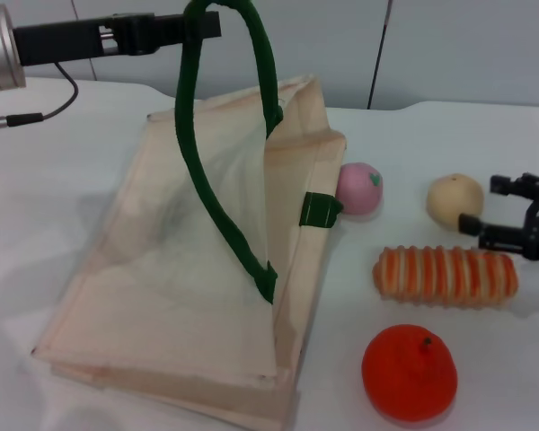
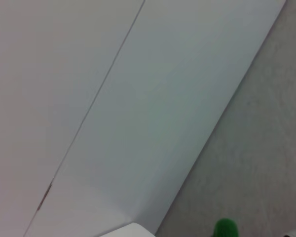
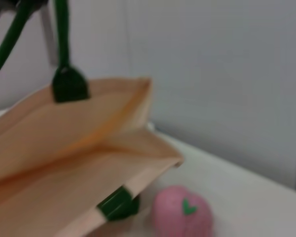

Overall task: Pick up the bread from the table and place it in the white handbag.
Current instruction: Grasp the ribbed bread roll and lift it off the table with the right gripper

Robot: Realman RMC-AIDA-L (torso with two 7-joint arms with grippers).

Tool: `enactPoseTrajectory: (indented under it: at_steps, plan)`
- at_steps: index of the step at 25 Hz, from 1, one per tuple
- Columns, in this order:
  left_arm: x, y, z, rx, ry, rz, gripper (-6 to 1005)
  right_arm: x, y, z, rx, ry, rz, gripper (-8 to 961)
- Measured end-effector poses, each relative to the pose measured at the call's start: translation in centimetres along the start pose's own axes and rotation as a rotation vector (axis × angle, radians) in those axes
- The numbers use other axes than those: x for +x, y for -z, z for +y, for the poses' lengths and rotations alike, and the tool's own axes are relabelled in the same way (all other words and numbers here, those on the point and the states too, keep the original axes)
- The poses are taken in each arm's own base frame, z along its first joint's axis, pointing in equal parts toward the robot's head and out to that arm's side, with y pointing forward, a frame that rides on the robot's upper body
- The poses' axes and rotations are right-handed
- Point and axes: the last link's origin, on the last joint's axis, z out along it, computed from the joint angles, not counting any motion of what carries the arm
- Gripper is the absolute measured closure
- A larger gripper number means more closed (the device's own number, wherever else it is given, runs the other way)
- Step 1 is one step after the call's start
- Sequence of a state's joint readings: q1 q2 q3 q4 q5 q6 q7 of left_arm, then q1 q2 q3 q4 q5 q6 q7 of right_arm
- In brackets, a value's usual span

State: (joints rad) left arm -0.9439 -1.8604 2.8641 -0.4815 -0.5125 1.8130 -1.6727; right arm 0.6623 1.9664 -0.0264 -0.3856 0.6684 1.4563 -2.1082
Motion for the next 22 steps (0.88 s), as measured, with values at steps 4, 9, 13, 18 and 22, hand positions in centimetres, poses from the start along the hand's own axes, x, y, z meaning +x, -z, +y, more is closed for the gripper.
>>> enactPoseTrajectory:
  at_steps: [4, 9, 13, 18, 22]
  plan:
    - [0.0, 0.0, -0.1, 0.004, 0.0, 0.0, 893, 0.4, -1.2, 0.9, -0.057, 0.029, 0.064, 83]
    - [-0.1, 0.1, -0.1, 0.007, 0.004, 0.0, 893, 0.9, -2.3, 1.6, -0.111, 0.039, 0.151, 84]
    - [-0.2, 0.2, -0.1, 0.008, 0.006, 0.002, 893, 1.0, -2.6, 1.9, -0.141, 0.034, 0.189, 84]
    - [-0.1, 0.1, -0.1, 0.007, 0.005, 0.002, 893, 1.5, -3.0, 1.6, -0.111, 0.046, 0.231, 84]
    - [-0.1, 0.1, -0.1, 0.007, 0.005, 0.003, 893, 1.9, -3.4, 1.4, -0.084, 0.062, 0.259, 84]
